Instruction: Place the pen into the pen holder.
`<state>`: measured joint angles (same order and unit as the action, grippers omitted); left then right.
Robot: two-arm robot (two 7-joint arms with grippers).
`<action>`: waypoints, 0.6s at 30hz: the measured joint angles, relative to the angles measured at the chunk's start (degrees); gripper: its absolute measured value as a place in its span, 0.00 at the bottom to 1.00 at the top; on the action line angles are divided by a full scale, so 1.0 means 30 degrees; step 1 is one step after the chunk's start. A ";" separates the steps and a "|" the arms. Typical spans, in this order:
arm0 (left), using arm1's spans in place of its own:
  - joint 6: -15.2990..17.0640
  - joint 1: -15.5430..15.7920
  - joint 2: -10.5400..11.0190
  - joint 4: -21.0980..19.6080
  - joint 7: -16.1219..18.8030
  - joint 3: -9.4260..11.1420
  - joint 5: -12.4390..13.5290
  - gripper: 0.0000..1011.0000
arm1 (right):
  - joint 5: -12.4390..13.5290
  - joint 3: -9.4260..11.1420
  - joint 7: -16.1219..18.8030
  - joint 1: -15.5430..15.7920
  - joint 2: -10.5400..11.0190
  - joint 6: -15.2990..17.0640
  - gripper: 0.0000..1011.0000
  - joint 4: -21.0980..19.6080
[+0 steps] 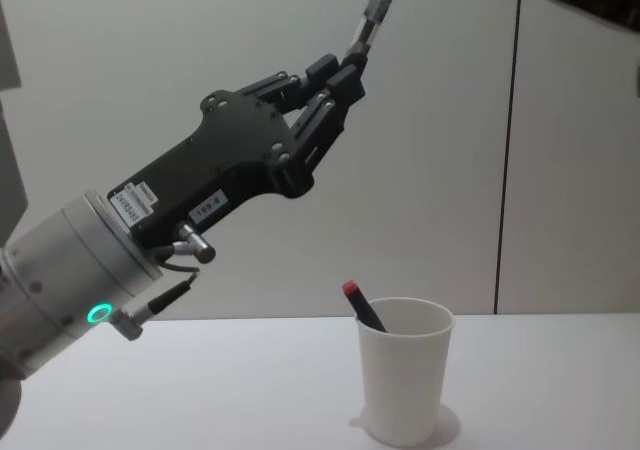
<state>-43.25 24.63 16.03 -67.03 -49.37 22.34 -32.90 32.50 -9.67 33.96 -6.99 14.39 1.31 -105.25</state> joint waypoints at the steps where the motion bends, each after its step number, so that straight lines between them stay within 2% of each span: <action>1: 0.0000 0.0000 0.0000 0.0000 0.0000 0.0000 0.0000 0.17 | 0.0000 0.0000 0.0000 0.0000 0.0000 0.0000 0.99 0.0000; 18: 0.0001 -0.0001 0.0000 0.0000 0.0002 0.0001 0.0001 0.17 | -0.1418 -0.1126 -0.1325 -0.1302 -0.1392 0.0950 0.99 0.0828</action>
<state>-43.25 24.63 16.03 -67.03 -49.36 22.34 -32.90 28.24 -13.04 29.99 -10.90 10.21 4.16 -102.76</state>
